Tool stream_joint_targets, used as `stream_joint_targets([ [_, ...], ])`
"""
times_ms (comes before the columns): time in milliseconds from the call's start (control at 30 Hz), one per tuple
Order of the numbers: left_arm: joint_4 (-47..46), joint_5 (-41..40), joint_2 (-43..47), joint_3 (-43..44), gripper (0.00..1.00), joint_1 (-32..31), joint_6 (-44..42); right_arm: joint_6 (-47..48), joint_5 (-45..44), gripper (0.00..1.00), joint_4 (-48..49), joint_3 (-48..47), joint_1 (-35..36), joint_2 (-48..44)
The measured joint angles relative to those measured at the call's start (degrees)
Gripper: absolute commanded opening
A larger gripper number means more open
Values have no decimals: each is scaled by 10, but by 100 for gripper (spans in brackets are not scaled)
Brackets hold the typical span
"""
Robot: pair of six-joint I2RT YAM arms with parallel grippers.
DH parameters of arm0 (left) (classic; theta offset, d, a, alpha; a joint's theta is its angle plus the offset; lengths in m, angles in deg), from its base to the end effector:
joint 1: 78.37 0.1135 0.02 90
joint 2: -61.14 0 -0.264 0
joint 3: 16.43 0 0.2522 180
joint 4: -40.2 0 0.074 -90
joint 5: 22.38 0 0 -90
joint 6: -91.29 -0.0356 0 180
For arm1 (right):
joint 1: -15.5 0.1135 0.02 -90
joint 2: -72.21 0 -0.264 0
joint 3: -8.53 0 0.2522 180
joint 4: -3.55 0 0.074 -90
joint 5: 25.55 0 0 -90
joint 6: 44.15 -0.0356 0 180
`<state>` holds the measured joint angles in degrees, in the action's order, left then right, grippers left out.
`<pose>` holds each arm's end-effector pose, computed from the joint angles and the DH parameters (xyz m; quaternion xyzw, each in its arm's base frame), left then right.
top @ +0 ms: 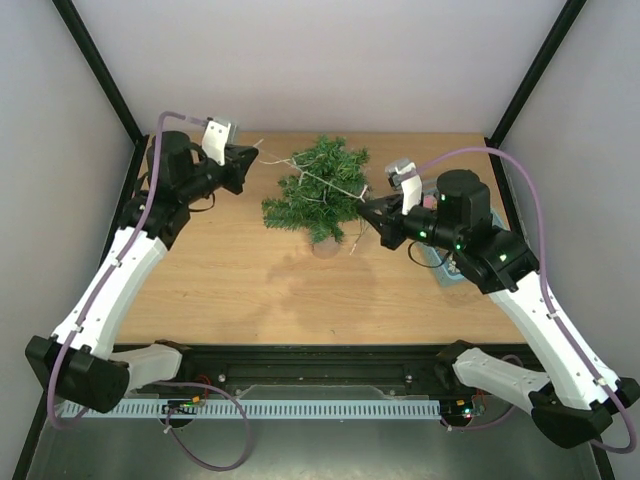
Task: Decorate the small christmas tree
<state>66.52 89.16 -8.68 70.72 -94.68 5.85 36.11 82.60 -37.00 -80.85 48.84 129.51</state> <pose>0.2607 -0.0899 0.4197 0.1972 0.7306 -0.2553 0.6018 0.1591 0.1179 0.4537 -0.2538 0.7110 0.3479 0.5559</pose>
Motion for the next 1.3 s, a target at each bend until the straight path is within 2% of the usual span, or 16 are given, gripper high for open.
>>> stream_joint_targets([
  [367,-58,21,66,-106,5,-1,43,-36,34,1,24,113,0,-67],
  [467,-59,28,79,-123,10,-2,51,-47,42,1,28,153,0,-85],
  [600,-58,27,90,-132,22,-2,66,-69,47,1,27,205,0,-96],
  [767,-52,2,106,-136,35,-6,78,-93,33,1,14,234,0,-104],
  [1033,-3,-34,133,-136,36,-32,97,-125,-18,1,2,258,0,-115],
  [1167,30,-56,151,-133,36,-80,118,-140,-64,1,-6,259,0,-112],
  [1267,52,-82,158,-129,36,-163,137,-147,-89,1,-10,258,0,-105],
  [1300,63,-105,158,-127,36,-210,150,-149,-96,1,-12,256,0,-102],
])
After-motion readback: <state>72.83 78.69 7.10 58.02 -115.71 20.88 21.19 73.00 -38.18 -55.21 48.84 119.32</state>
